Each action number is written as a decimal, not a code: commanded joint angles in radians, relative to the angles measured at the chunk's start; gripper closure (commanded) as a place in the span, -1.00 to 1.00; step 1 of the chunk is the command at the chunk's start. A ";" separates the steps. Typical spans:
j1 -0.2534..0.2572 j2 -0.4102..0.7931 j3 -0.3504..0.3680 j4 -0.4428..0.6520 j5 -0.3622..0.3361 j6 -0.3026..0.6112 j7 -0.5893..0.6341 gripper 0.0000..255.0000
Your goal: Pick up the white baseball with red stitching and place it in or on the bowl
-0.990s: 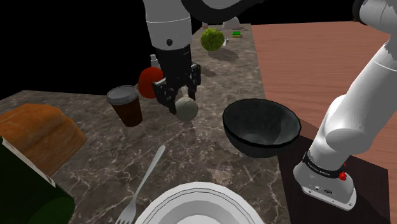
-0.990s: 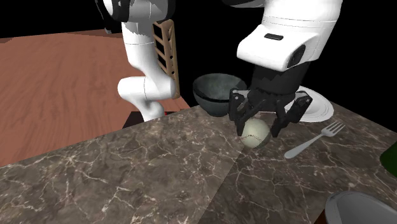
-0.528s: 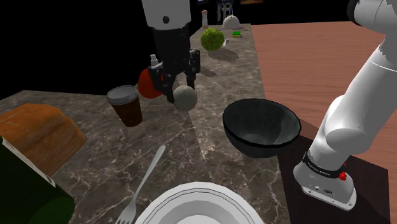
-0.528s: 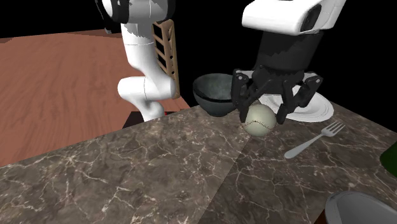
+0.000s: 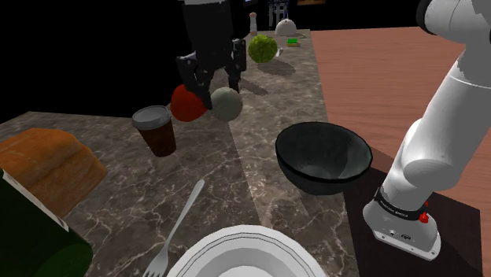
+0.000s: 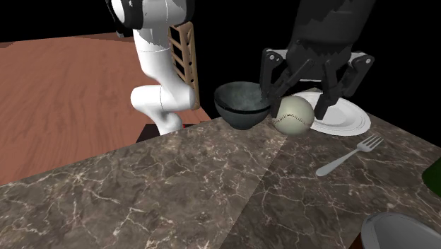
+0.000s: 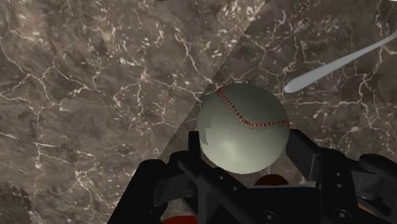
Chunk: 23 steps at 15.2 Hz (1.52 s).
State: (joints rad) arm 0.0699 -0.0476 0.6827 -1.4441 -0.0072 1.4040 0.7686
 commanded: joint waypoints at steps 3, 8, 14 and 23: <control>0.011 0.042 0.014 0.099 -0.027 -0.067 0.018 1.00; 0.010 0.027 0.016 0.135 -0.018 -0.114 0.021 1.00; -0.001 -0.264 -0.072 -0.105 0.153 -0.110 -0.053 1.00; 0.078 -0.566 -0.174 -0.323 0.269 -0.174 -0.085 1.00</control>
State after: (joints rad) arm 0.1400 -0.5868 0.5186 -1.7394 0.2541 1.2296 0.6886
